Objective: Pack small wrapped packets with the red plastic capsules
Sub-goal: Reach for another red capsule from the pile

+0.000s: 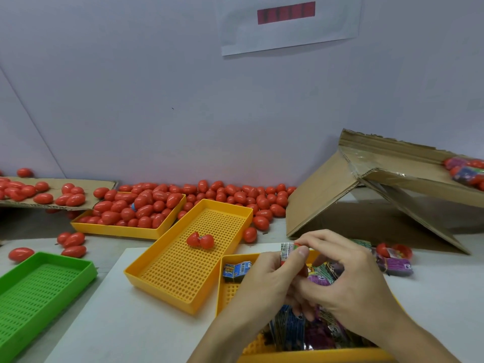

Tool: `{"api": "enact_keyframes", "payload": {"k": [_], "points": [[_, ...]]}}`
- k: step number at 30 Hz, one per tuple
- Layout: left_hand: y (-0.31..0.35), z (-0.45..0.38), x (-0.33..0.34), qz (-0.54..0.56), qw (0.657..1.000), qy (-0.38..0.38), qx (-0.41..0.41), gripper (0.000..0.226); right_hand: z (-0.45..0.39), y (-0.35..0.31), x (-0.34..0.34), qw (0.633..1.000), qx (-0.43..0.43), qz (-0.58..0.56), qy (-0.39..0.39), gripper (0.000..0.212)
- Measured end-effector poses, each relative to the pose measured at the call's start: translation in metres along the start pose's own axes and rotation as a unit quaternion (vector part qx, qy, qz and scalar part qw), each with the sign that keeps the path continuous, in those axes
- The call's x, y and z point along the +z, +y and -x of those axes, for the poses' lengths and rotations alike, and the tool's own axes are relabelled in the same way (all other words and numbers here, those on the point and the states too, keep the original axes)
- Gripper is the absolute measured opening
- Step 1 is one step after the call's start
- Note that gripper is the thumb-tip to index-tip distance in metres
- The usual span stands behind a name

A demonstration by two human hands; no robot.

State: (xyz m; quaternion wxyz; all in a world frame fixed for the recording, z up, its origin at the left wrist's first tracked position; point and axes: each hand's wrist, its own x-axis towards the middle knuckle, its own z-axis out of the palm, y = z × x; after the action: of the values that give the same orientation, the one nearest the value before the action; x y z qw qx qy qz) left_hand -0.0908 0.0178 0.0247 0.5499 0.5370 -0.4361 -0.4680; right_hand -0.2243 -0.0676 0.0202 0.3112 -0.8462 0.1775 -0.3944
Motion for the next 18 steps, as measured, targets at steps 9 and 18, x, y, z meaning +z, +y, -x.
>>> {"api": "enact_keyframes", "payload": {"k": [9, 18], "points": [[-0.003, -0.002, -0.004, 0.061, 0.998, -0.003, -0.017, 0.043, -0.001, 0.002, 0.003, 0.997, 0.012, -0.075, -0.031, 0.031], [-0.005, -0.004, 0.003, 0.15, 0.988, 0.026, -0.013, 0.031, -0.001, 0.003, 0.003, 0.999, -0.009, -0.04, -0.018, 0.043]]}}
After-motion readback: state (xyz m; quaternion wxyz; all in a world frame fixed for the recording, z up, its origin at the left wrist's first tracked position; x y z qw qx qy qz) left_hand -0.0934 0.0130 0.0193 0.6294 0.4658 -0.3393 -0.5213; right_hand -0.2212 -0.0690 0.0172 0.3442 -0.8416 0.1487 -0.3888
